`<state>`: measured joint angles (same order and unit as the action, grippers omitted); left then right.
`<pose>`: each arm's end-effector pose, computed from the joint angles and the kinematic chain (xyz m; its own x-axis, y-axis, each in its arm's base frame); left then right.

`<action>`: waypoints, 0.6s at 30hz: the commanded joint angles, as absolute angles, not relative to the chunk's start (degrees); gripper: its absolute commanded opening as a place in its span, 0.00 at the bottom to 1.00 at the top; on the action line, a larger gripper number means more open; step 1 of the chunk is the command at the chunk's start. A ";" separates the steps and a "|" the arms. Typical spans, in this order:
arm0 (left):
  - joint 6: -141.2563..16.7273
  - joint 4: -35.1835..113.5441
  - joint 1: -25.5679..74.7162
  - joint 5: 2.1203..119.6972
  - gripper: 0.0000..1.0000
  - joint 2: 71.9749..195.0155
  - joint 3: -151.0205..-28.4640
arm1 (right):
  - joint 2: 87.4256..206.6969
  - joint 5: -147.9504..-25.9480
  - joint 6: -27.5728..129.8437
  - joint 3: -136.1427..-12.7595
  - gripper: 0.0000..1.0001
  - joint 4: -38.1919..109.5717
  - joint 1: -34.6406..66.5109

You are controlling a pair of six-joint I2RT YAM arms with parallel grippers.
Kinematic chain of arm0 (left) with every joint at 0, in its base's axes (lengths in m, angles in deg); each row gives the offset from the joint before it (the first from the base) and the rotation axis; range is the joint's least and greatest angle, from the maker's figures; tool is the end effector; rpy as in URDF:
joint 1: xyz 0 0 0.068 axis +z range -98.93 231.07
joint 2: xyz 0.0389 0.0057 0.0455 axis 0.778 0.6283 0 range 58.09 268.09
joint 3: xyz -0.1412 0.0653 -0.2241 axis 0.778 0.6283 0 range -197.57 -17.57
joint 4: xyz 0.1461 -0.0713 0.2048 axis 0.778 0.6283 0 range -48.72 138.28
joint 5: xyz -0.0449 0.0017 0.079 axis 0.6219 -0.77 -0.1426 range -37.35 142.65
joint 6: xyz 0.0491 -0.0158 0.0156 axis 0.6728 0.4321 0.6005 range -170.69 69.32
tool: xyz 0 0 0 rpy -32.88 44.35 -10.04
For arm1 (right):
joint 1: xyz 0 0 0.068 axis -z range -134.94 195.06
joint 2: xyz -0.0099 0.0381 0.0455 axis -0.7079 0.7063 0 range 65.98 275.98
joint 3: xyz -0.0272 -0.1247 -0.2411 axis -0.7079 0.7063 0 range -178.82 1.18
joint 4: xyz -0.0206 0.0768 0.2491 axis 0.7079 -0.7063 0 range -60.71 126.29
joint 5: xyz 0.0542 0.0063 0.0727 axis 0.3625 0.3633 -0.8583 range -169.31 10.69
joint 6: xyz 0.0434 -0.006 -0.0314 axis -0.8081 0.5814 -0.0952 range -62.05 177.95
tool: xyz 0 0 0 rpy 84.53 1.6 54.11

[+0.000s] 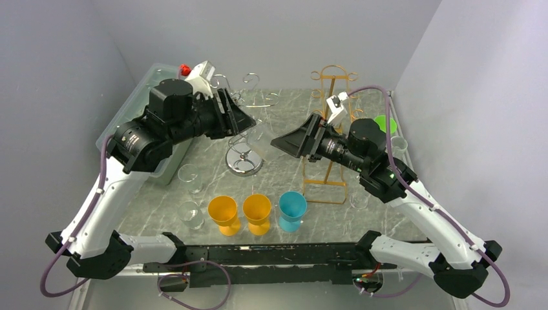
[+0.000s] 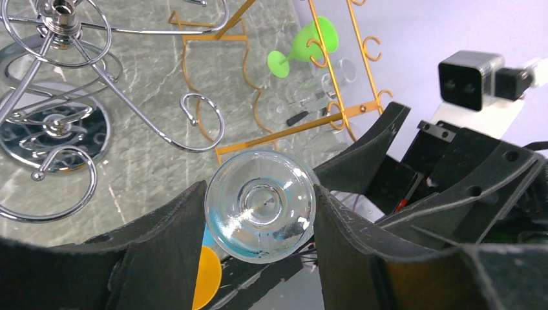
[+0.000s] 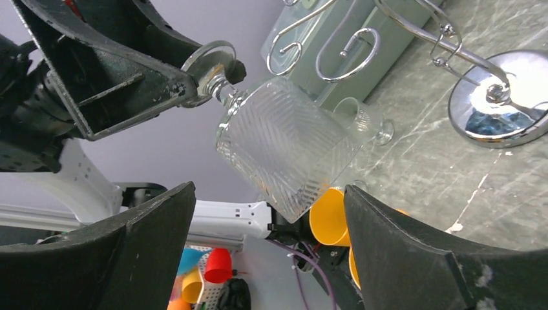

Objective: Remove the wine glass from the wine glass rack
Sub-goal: Place the wine glass at the center of the board.

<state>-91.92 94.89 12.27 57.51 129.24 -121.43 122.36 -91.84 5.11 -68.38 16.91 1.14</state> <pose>0.1623 -0.1344 0.5072 -0.6613 -0.3110 -0.6827 0.3327 0.6941 -0.6384 0.1436 0.1490 0.4359 -0.7104 0.3960 -0.5818 -0.4410 0.3939 0.8065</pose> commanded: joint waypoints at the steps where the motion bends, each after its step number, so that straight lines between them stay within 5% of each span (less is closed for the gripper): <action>1: -97.70 82.65 14.61 63.41 0.20 126.00 -120.13 | 120.74 -93.04 1.60 -67.56 0.84 23.14 0.96; 13: -106.53 70.59 18.56 68.91 0.25 123.48 -113.26 | 121.19 -92.67 -5.10 -65.50 0.63 35.91 0.95; 18: -112.05 62.90 20.11 71.24 0.20 121.86 -107.61 | 121.98 -91.69 -7.49 -64.61 0.53 43.39 0.95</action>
<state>-105.51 75.59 18.95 67.26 124.37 -109.89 121.92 -92.19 -4.51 -64.90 32.69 1.16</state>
